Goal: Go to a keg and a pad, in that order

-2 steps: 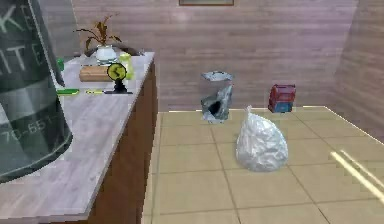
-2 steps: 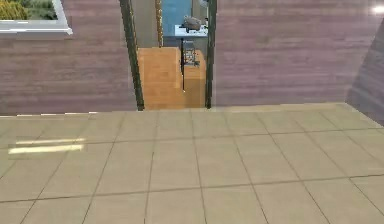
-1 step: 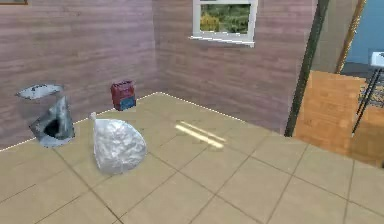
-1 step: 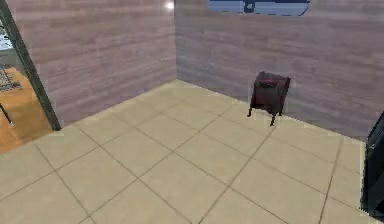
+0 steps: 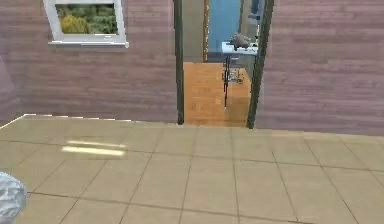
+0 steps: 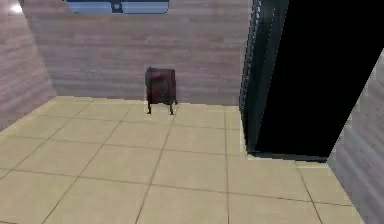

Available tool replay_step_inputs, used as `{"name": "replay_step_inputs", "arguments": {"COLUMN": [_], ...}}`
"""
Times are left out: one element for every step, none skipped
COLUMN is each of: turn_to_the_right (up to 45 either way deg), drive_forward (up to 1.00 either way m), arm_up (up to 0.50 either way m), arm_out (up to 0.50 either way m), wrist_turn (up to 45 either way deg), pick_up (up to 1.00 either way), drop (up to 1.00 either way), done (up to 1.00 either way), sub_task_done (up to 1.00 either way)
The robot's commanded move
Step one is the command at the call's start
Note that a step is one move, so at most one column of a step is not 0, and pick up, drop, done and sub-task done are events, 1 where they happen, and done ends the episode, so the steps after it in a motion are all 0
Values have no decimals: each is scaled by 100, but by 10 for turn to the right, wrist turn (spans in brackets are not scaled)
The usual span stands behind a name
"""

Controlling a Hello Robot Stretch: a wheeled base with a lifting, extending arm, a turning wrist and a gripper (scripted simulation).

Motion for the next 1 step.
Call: {"name": "replay_step_inputs", "arguments": {"turn_to_the_right": [0], "drive_forward": [100], "arm_up": [0], "arm_out": [0], "wrist_turn": [0], "pick_up": [0], "drop": [0], "done": [0], "sub_task_done": [0]}}
